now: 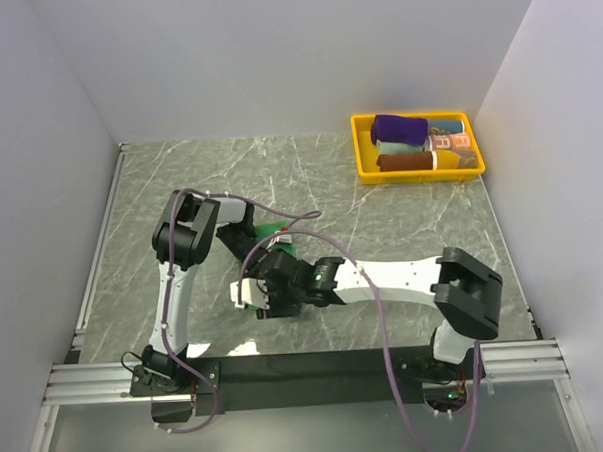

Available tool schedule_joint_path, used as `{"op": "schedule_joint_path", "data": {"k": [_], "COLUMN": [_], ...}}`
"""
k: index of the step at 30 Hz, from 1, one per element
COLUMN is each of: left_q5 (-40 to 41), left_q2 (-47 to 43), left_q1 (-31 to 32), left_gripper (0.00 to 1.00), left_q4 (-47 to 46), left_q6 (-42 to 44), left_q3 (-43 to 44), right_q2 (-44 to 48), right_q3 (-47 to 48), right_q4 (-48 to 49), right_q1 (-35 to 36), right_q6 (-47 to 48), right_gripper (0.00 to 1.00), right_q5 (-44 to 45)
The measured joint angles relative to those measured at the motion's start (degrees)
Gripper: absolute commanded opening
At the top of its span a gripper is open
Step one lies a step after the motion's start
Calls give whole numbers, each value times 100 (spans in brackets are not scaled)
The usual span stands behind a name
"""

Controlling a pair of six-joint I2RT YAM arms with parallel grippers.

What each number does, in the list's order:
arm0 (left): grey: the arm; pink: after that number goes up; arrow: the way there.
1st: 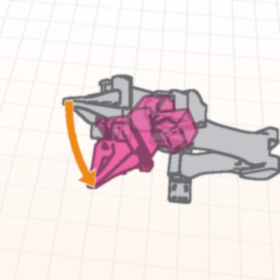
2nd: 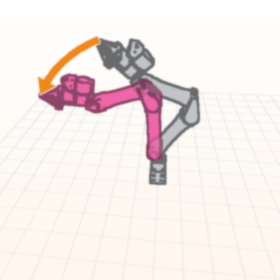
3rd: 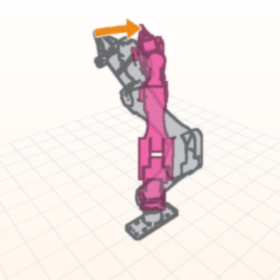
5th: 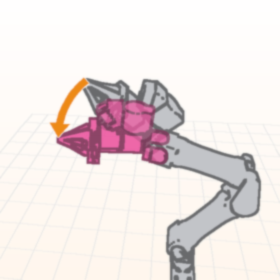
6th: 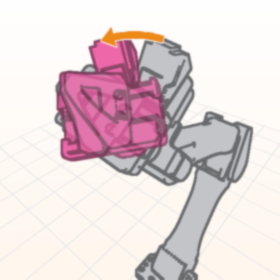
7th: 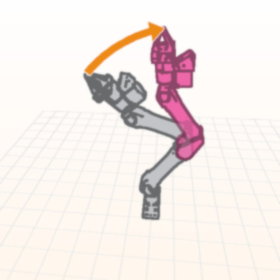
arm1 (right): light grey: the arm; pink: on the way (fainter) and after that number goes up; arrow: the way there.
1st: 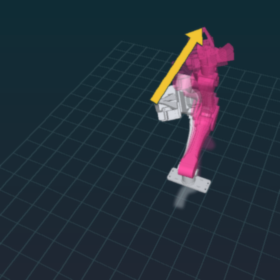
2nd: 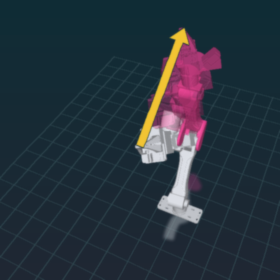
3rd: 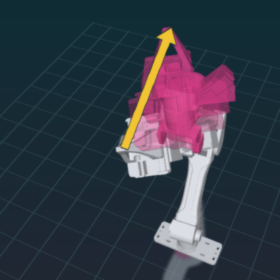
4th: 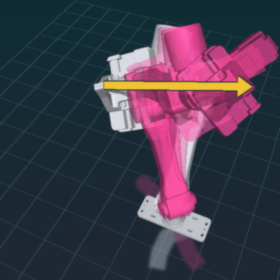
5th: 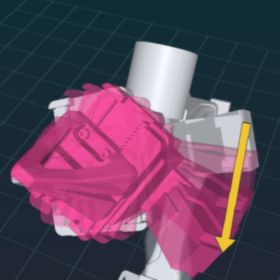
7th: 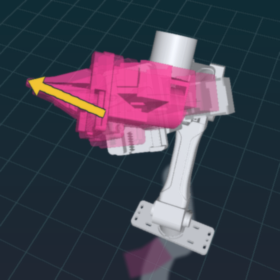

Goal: Roll the towels
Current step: Roll the towel

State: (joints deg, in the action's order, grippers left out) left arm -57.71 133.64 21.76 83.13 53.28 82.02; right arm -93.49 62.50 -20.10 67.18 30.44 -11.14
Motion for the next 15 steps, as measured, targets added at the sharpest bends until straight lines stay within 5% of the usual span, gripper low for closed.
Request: {"op": "schedule_joint_path", "data": {"k": [9,15], "left_q5": [15,61], "left_q2": [85,98], "left_q1": [-33,-48], "left_gripper": [2,2], "left_q4": [101,127], "left_q6": [-4,0], "left_q3": [85,109], "right_q2": [-693,-800], "right_q3": [-190,-173], "right_q4": [789,916], "right_q1": [20,-28], "right_q6": [282,437], "right_gripper": [43,0], "right_q5": [651,645]}}
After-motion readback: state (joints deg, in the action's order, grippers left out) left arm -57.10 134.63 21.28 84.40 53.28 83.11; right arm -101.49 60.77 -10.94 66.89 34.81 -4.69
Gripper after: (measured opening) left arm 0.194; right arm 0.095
